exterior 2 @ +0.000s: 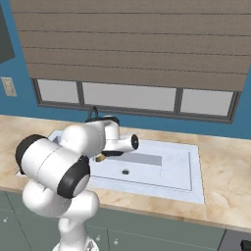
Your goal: Soak the sponge with water for a few seconds and then drop it inside the sink.
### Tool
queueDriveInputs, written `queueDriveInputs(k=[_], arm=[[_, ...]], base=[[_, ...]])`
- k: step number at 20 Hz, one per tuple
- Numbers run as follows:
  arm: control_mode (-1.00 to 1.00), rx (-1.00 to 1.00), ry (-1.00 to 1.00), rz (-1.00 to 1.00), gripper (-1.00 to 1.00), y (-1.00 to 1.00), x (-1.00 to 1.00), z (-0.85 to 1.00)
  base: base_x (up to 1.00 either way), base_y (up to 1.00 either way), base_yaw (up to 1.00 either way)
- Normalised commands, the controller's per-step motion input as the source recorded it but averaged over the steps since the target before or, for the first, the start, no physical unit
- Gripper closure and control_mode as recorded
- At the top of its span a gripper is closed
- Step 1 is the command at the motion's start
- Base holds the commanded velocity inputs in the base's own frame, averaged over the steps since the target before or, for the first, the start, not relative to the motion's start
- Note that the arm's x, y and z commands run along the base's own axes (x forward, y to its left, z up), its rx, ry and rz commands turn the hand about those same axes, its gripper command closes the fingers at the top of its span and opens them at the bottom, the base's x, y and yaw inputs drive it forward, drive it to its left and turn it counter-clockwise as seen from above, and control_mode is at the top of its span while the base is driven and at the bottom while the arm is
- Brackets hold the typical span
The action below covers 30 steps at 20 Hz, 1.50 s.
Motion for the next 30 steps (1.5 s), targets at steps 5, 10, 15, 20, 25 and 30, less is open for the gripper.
queueDriveInputs(k=[5, 10, 15, 20, 25, 30], arm=[[-1.00, 0.02, 0.00, 0.00, 1.00, 0.13, 0.08, -0.21], [-1.00, 0.02, 0.00, 0.00, 1.00, 0.20, 0.18, -0.21], [-1.00, 0.04, 0.00, 0.00, 1.00, 0.22, 0.21, -0.12], [-1.00, 0.03, 0.00, 0.00, 1.00, 0.07, 0.23, -0.09], [-1.00, 0.00, 0.00, 0.00, 1.00, 0.00, 0.29, -0.18], [-1.00, 0.00, -0.01, 0.00, 1.00, 0.00, 0.21, -0.19]], base=[[0.00, 0.00, 0.00], [0.00, 0.00, 0.00], [0.00, 0.00, 0.00], [0.00, 0.00, 0.00], [0.00, 0.00, 0.00], [0.00, 0.00, 0.00]])
